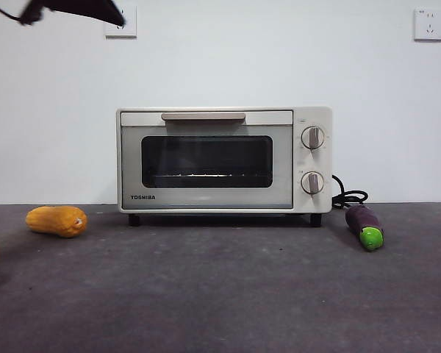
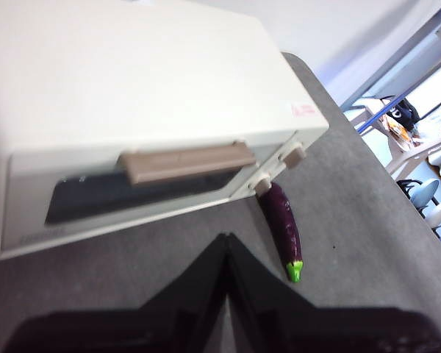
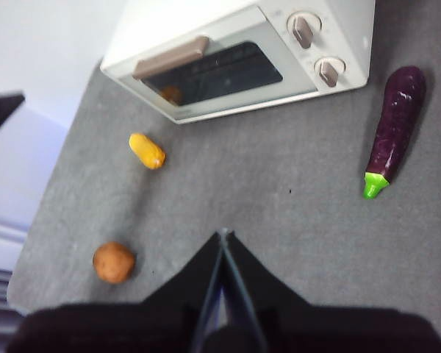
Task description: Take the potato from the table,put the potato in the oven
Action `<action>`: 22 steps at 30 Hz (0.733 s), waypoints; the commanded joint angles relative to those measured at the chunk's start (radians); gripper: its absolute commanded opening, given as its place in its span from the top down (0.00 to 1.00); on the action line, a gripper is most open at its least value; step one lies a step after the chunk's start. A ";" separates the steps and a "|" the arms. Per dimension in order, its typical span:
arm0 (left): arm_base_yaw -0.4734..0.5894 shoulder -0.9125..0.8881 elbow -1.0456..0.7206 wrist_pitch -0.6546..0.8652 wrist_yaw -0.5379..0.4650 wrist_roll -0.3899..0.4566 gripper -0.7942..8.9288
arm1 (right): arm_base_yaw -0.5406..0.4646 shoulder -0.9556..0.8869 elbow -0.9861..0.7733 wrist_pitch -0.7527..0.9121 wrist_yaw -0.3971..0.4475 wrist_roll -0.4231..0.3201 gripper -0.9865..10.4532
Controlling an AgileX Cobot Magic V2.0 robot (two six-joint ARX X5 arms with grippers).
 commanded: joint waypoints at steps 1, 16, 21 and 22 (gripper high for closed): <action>-0.021 0.101 0.107 -0.035 0.004 0.034 0.92 | 0.015 0.035 0.047 -0.036 -0.003 -0.050 0.91; -0.065 0.453 0.382 -0.078 -0.005 0.051 0.92 | 0.089 0.083 0.123 -0.106 0.004 -0.048 0.91; -0.071 0.500 0.382 -0.043 -0.013 0.051 0.92 | 0.097 0.084 0.123 -0.125 0.006 -0.049 0.91; -0.076 0.503 0.382 -0.019 -0.020 0.051 0.92 | 0.097 0.084 0.123 -0.126 0.008 -0.049 0.91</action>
